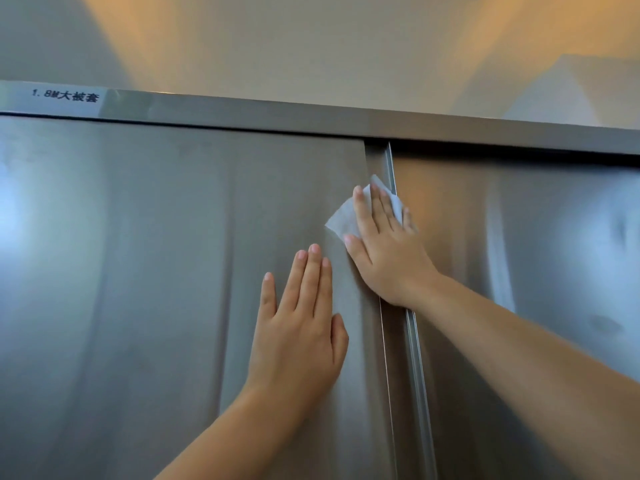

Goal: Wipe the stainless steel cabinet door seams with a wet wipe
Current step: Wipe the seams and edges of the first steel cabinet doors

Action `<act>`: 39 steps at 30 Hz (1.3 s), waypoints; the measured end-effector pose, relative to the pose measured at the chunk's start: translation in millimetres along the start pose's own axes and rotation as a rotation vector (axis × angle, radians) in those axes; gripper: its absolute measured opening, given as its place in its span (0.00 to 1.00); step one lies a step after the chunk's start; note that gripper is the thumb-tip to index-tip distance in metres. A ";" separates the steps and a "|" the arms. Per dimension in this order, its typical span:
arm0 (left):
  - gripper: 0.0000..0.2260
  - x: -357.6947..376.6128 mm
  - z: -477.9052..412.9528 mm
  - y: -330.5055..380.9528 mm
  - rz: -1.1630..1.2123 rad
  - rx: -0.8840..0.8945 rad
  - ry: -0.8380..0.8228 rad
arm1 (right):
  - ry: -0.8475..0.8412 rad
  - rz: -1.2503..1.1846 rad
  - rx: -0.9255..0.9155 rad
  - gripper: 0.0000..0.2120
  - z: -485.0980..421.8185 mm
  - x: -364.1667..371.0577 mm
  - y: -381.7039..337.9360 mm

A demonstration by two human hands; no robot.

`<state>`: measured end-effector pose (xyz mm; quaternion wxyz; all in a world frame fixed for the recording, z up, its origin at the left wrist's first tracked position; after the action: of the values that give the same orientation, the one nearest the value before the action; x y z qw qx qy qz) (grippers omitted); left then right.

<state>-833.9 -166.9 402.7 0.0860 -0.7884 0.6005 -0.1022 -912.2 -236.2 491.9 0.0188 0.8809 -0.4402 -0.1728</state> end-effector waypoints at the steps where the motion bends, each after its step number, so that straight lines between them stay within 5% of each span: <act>1: 0.25 -0.3 3.4 0.6 0.003 -0.004 0.007 | 0.003 -0.018 -0.025 0.28 17.5 3.9 -3.7; 7: 0.24 -2.2 22.0 6.8 -0.005 -0.049 -0.009 | -0.048 -0.075 -0.078 0.27 97.2 25.8 -24.9; 15: 0.25 -1.9 36.3 12.5 -0.002 -0.036 -0.030 | 0.021 -0.089 -0.040 0.29 51.8 14.3 -12.7; 24: 0.25 -2.8 69.6 21.0 0.027 -0.014 -0.031 | -0.003 -0.163 -0.061 0.29 158.8 38.2 -36.4; 33: 0.25 -1.5 74.3 20.5 0.071 -0.034 -0.067 | -0.047 -0.097 -0.019 0.29 98.2 29.3 -21.9; 39: 0.24 -1.7 83.0 19.7 0.098 -0.002 -0.070 | -0.060 -0.134 -0.025 0.29 176.3 50.1 -36.4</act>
<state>-830.7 -169.3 317.5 0.1108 -0.7613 0.6351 -0.0697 -913.2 -232.1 305.0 0.0051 0.9024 -0.3786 -0.2056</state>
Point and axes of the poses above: each hand's wrist, its own z-axis away from the middle knuckle, its own x-axis out of the palm, y = z × x, the point moved 9 cm from there along -z, towards the middle knuckle, and after that the axes turned 3 degrees about -z, right-handed, at the moved point
